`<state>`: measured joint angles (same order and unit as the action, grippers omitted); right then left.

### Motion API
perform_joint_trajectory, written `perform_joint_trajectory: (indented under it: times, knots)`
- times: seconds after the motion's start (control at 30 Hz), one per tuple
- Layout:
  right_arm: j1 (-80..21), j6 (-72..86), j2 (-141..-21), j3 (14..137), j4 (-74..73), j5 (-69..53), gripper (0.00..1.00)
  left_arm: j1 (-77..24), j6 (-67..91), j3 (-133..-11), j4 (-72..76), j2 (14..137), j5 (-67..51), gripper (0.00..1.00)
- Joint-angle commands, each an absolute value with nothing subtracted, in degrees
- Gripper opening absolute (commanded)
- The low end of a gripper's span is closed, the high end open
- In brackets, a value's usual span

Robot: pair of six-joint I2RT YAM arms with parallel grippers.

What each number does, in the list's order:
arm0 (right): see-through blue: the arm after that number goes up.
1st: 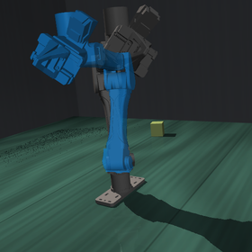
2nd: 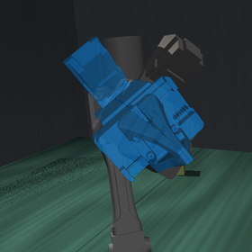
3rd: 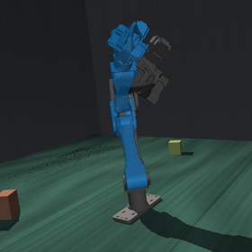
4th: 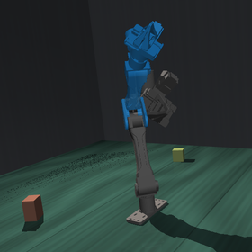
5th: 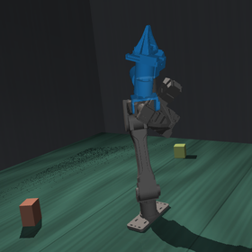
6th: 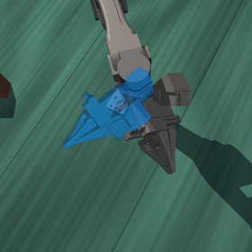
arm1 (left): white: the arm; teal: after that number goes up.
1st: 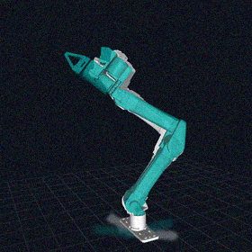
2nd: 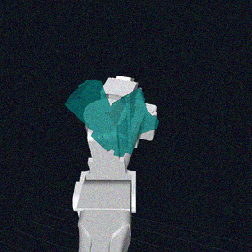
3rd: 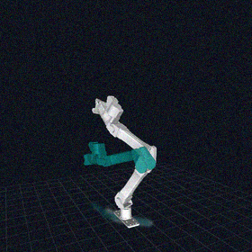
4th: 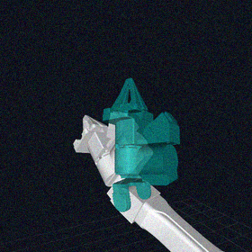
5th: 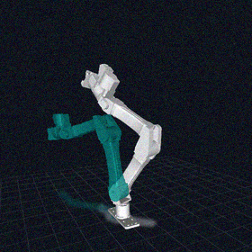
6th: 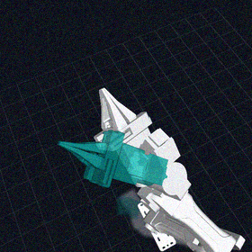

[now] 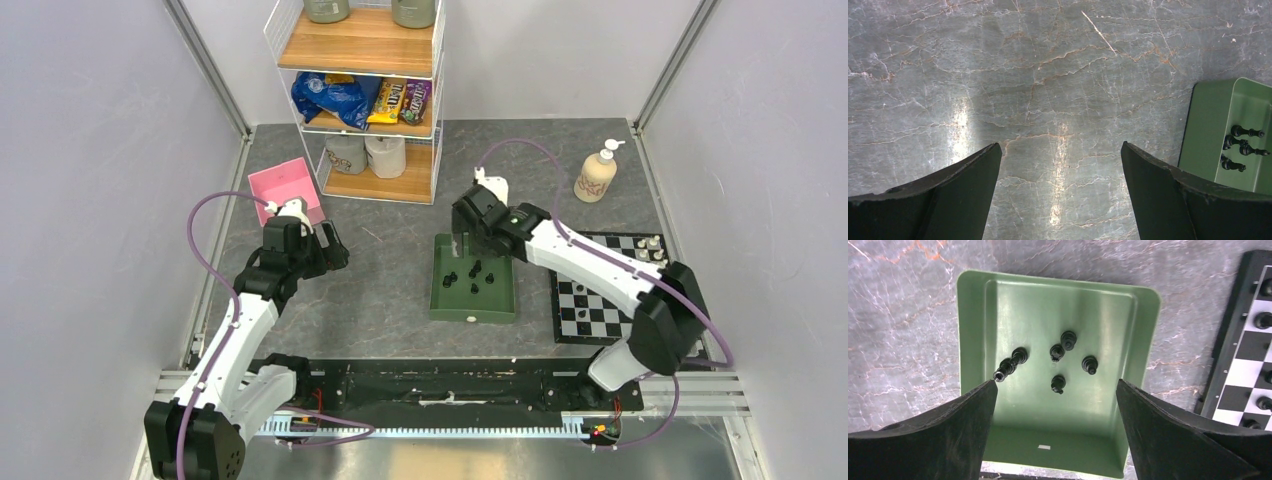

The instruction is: Set up the chess pieces on the board

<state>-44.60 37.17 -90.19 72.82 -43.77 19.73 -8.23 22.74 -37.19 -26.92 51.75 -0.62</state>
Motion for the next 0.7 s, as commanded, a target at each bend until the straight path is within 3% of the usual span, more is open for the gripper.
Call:
perform_joint_trajectory:
  times: [0.0, 0.17, 0.6, 0.67]
  knots:
    - [-44.37, 39.51, -82.81, 67.49, -36.54, 26.09, 0.97, -8.26, 23.97, -39.29, -25.23, 51.86, -1.45, 0.97]
    - [-41.58, 38.80, -83.59, 68.56, -35.64, 15.14, 0.97, -8.26, 23.94, -39.29, -25.25, 51.86, -1.64, 0.97]
    - [-40.08, 41.52, -93.84, 75.41, -46.14, 13.37, 0.88, -8.26, 23.94, -39.20, -25.22, 51.50, -1.47, 0.97]
    - [-39.65, 42.19, -93.15, 74.53, -46.14, 13.55, 0.82, -8.26, 23.99, -39.20, -25.23, 51.61, -1.52, 0.97]
